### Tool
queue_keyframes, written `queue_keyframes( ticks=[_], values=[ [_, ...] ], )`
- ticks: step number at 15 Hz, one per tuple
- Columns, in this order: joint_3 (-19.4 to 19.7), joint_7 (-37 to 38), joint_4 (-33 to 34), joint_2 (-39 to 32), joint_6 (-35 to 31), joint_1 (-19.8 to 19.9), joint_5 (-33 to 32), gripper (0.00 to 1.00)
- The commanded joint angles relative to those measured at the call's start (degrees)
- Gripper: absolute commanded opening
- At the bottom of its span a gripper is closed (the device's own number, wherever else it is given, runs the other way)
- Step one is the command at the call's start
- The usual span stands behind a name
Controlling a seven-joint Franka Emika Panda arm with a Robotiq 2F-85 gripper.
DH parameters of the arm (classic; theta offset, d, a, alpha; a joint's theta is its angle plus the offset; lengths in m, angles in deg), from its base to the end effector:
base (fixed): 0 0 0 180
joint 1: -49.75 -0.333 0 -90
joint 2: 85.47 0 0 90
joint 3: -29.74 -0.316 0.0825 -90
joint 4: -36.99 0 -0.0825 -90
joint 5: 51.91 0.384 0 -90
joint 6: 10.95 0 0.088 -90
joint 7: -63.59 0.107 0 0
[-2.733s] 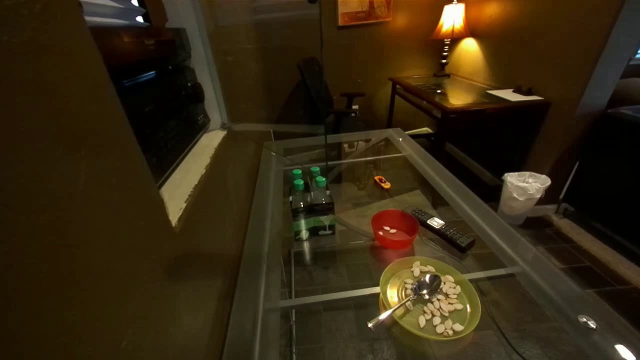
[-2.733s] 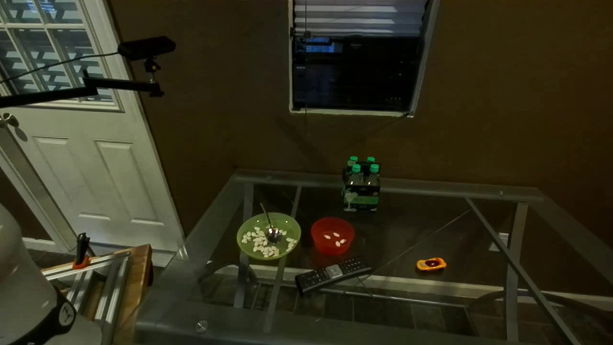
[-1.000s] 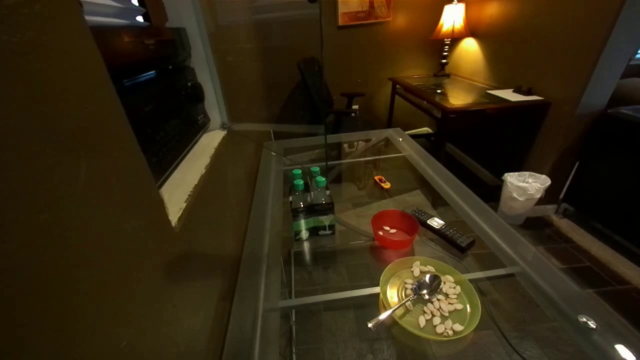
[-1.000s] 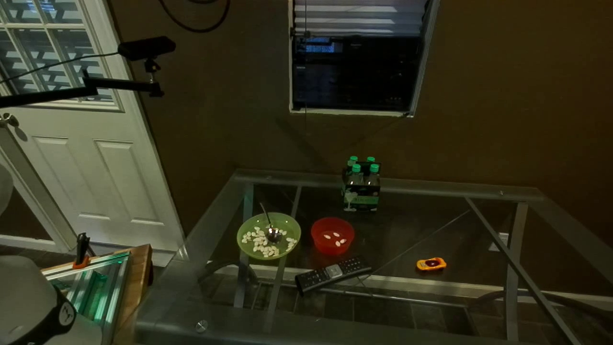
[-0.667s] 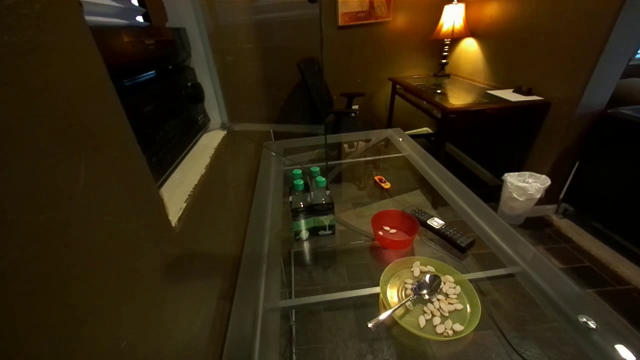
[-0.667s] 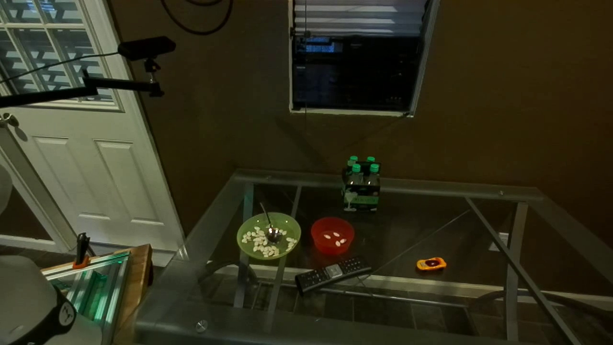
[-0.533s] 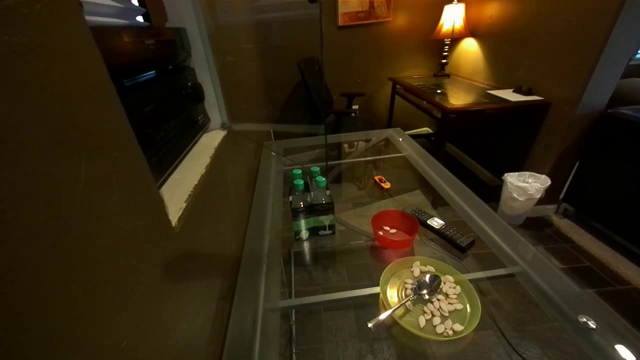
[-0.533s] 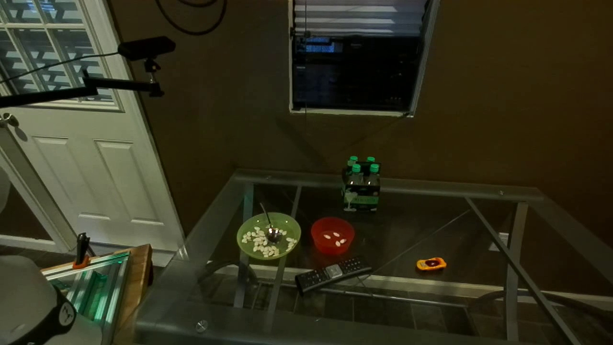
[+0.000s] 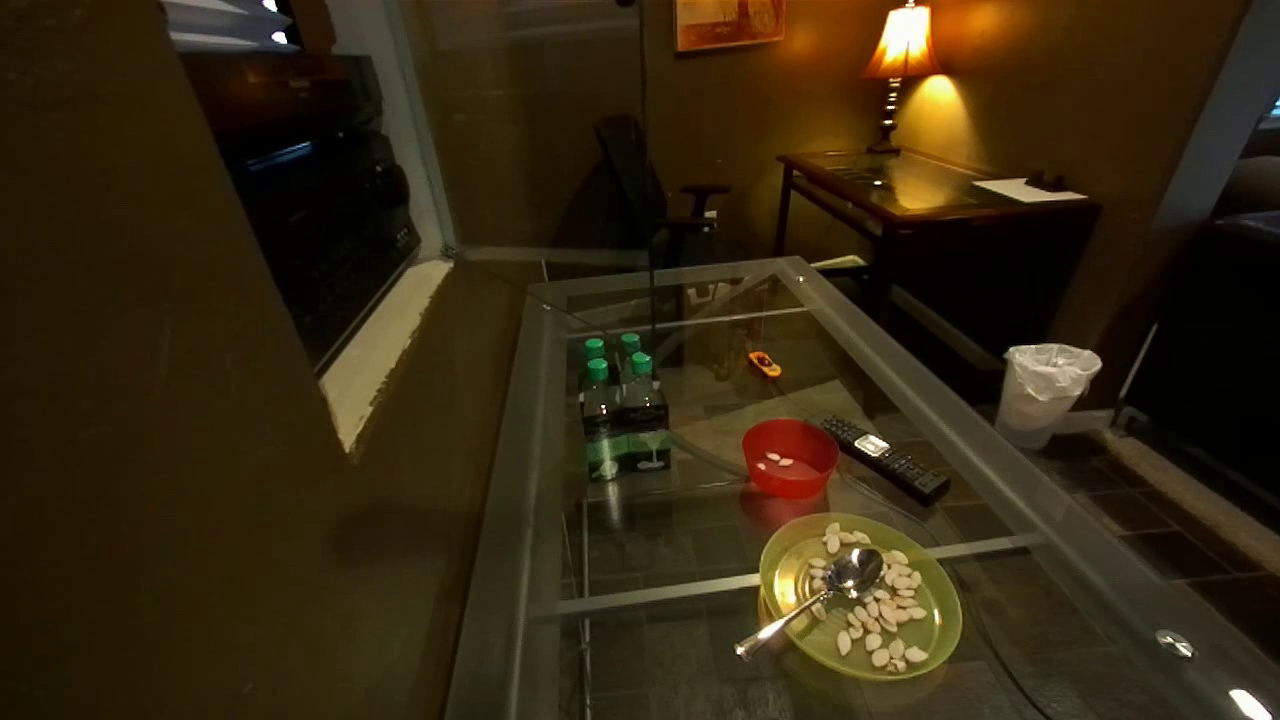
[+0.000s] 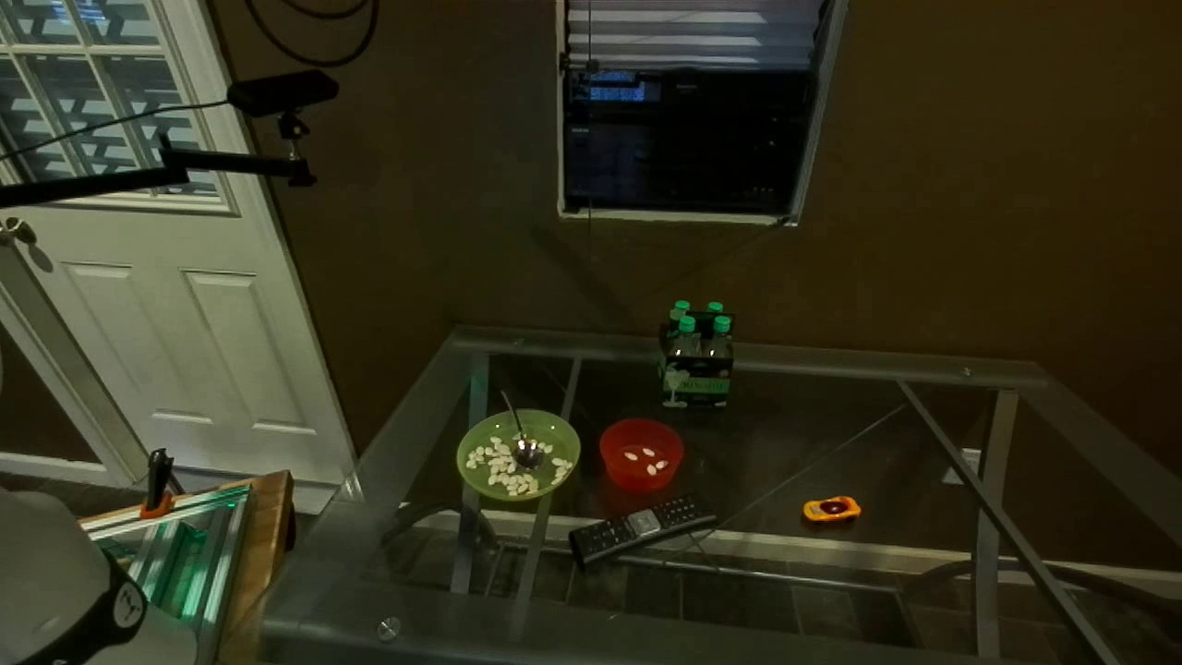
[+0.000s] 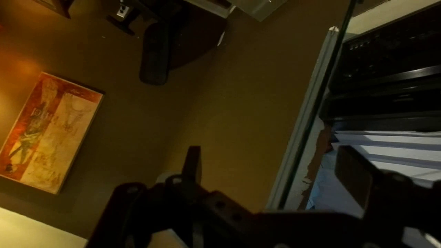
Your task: Open the glass door.
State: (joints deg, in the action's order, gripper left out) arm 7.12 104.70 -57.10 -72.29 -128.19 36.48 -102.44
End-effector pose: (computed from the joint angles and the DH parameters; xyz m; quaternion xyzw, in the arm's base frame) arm 0.4204 0.2944 0.7805 0.8455 0.0405 0.4966 0.1922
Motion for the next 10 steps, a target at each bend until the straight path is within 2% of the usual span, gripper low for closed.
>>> queue_keyframes(
  ticks=[1,10],
  values=[
    [-0.7,2.3,0.8,-1.1,-2.6,0.3,-1.7,1.0],
    [0.1,10.5,1.9,-5.1,-6.8,1.0,-12.1,1.0]
  ],
)
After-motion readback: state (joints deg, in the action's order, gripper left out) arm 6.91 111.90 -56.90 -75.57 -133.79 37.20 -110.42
